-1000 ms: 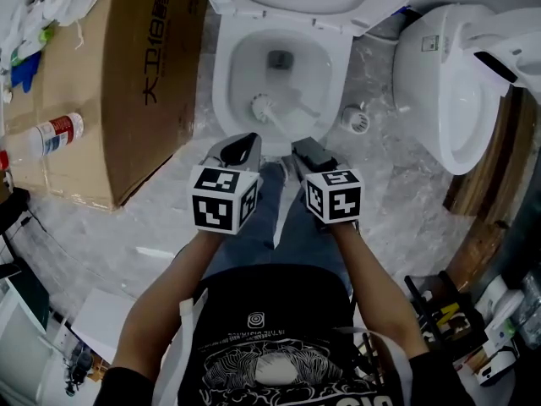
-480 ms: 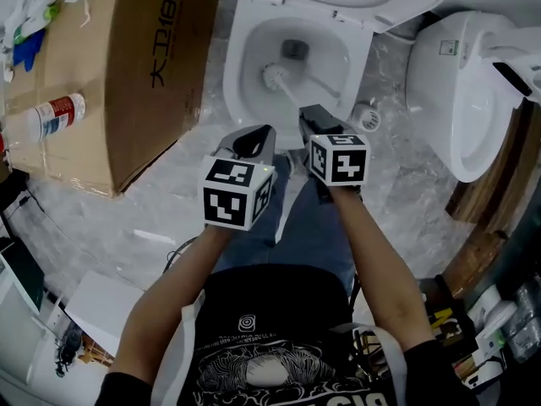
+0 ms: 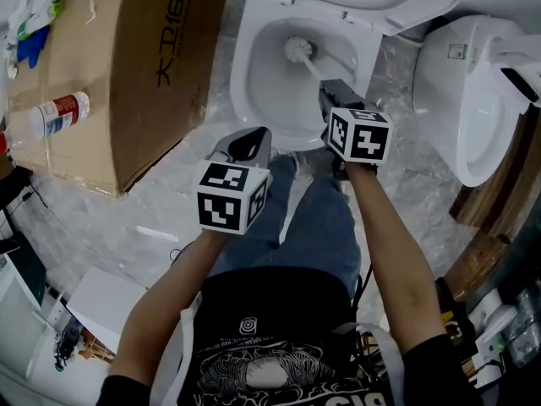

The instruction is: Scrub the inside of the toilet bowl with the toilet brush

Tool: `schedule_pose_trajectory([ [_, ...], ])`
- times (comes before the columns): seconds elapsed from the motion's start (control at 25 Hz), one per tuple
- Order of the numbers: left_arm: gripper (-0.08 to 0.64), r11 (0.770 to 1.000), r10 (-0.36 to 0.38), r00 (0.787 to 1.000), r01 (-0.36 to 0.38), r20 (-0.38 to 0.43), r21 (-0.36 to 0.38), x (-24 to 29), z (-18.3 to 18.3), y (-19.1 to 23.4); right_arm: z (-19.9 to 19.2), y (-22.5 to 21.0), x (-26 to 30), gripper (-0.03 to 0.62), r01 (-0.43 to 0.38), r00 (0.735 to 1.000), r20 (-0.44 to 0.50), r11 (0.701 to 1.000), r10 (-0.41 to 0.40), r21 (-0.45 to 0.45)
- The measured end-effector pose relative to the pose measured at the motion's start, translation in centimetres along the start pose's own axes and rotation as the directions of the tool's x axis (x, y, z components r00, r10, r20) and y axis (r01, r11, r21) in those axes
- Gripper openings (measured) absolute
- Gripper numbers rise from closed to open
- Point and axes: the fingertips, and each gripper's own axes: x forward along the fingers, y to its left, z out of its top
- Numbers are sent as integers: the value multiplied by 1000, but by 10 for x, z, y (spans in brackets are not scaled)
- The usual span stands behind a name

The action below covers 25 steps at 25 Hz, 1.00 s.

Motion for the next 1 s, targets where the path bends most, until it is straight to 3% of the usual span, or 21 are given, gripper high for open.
schedule_pose_trajectory([
  [0.28, -6, 998, -34, 999, 35, -12, 45, 8, 3, -17, -1, -29, -21, 150, 47, 999, 18, 998, -48, 43],
  [0.56, -6, 994, -71, 997, 72, -21, 84, 16, 6, -36, -36, -42, -47, 150, 75, 997, -18, 994, -74, 84],
  [1.0, -6, 995, -71, 997, 71, -9, 76, 17, 6, -42, -92, -15, -61, 150, 34, 996, -88, 995, -26, 93],
])
